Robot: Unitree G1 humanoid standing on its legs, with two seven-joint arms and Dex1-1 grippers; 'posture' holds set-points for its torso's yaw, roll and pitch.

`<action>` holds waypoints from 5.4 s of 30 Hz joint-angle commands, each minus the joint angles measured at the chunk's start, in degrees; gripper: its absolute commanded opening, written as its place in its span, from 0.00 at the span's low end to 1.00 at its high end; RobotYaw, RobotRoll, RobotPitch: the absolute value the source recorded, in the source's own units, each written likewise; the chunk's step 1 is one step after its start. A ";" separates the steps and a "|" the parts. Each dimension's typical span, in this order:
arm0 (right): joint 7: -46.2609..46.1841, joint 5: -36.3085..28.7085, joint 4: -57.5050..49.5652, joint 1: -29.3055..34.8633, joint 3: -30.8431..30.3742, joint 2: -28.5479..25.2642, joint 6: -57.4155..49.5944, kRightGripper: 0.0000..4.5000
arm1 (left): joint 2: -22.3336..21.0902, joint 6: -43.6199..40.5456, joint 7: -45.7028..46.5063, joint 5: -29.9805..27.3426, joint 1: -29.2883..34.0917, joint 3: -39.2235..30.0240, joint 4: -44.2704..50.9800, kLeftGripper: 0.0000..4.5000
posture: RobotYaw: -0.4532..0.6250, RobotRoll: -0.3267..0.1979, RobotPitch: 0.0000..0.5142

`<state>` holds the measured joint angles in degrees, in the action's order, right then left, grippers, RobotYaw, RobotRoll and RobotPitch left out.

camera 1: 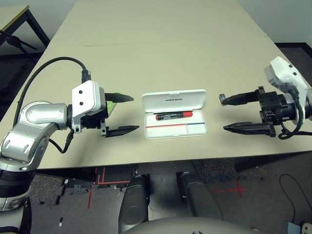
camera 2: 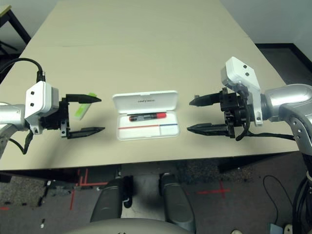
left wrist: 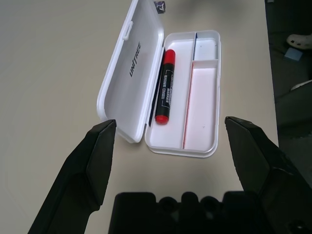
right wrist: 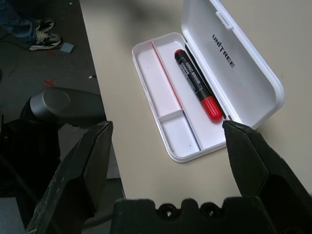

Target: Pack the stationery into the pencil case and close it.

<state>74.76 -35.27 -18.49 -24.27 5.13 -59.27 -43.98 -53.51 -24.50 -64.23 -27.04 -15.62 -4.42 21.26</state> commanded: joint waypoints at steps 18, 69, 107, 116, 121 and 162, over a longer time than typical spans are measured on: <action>-0.90 0.21 -1.44 0.32 -1.42 -0.60 2.42 0.99 | 7.03 -43.22 31.26 8.21 -14.77 2.83 -9.34 1.00 | 0.38 0.62 0.29; -1.18 1.84 -0.21 0.06 -5.01 0.09 5.26 1.00 | -3.35 -7.10 9.32 11.41 -0.99 5.99 -13.52 0.24 | 0.37 0.62 0.32; -0.73 3.89 0.81 -0.94 -7.26 0.57 6.24 1.00 | 13.60 -9.87 -0.12 18.47 -20.47 31.99 -3.66 0.24 | 0.36 0.62 0.33; -1.23 4.30 0.46 -0.65 -7.32 0.78 6.31 1.00 | 16.95 -8.31 -0.33 20.27 -21.09 32.76 -7.29 0.24 | 0.35 0.62 0.33; -1.52 4.52 0.47 -0.40 -7.27 0.86 6.54 1.00 | 17.87 -8.58 -0.33 20.57 -20.65 33.09 -7.61 0.24 | 0.35 0.62 0.32; -3.12 4.51 1.47 1.03 -4.41 0.36 7.02 1.00 | 8.50 -4.34 -4.07 13.81 -14.52 18.40 -6.77 0.99 | 0.33 0.62 0.34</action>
<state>71.76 -30.22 -16.43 -23.90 -0.89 -58.26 -36.70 -44.10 -30.20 -67.73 -11.83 -31.01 16.11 13.66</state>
